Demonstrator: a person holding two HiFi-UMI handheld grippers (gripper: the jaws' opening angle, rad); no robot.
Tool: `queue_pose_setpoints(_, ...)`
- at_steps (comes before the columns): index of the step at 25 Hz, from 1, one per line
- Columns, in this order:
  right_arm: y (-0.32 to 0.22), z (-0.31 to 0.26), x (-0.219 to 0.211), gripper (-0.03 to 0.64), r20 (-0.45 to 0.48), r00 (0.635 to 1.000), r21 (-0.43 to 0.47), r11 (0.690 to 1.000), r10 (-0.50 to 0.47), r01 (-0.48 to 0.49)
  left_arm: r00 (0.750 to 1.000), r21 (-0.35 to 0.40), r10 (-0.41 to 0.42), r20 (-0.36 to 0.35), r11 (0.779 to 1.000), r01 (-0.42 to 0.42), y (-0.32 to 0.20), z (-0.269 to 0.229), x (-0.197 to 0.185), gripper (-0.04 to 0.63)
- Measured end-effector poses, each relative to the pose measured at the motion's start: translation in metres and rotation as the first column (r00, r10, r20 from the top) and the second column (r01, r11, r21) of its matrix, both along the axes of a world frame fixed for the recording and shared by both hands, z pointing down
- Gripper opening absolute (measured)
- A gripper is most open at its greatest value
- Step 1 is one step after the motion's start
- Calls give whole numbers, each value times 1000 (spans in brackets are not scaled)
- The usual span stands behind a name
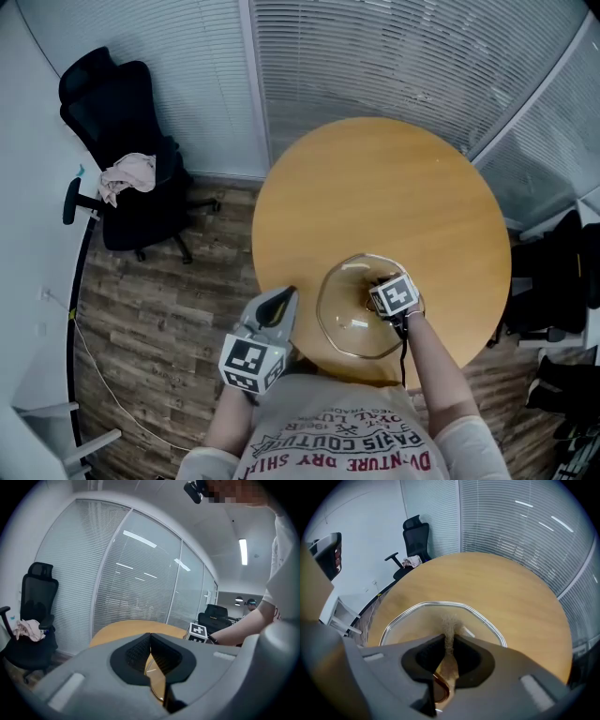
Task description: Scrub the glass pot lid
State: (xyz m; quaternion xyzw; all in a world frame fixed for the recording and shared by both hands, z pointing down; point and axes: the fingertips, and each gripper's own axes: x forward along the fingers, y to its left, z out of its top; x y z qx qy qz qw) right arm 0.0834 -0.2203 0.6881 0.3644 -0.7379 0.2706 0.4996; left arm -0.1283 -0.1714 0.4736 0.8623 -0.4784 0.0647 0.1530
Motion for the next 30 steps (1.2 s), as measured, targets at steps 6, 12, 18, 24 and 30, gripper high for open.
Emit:
queue_pose_setpoints(6,0,-3,-30,58,-62,982,33,983,-180,182,1000,17,25,7,1000,-25,0,-2,11,8)
queue_pose_setpoints(12,16,1,-36,58,-61,973,-40,975,-222,220,1000,15,5,0,1000,-5,6,-4,5,8)
queue_pose_setpoints(18,16,-3,-58,58,-111,916,2,922,-386,388,999,7,-28,-18,1000,28,10,-5,0,8)
queue_pose_setpoints(24,34,-3,-78,58,-128,869,-31,877,-479,479,999,-2,-45,-7,999,45,15,-3,-5,8)
queue_pose_setpoints(30,49,1,-90,58,-144,818,-58,830,-557,555,998,-15,-55,4,998,55,19,2,-10,8)
